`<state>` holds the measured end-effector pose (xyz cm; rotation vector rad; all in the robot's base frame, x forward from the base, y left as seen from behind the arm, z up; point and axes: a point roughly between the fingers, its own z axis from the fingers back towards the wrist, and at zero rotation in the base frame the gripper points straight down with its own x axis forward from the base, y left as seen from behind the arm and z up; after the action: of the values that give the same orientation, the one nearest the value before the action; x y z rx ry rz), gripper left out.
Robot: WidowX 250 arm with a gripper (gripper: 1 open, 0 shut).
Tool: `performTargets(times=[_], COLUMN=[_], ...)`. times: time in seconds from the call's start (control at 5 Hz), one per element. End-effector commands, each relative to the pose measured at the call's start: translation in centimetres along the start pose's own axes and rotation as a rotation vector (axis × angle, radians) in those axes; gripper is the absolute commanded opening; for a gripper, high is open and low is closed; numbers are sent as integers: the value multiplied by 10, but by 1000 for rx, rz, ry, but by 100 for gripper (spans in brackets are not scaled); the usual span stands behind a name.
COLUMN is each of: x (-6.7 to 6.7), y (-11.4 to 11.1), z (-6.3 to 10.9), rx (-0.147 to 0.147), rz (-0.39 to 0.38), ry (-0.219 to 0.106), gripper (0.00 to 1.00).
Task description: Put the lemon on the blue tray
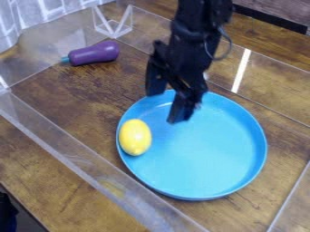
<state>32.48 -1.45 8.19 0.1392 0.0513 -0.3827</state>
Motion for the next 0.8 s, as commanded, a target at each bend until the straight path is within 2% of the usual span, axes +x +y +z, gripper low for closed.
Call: performTargets(times=[0.0, 0.2, 0.6], x=[-9, -20, -17], y=[6, 1, -4], z=[29, 20, -17], rx=[38, 35, 42], rz=[57, 68, 56], ry=[-76, -71, -64], gripper=[100, 100, 100])
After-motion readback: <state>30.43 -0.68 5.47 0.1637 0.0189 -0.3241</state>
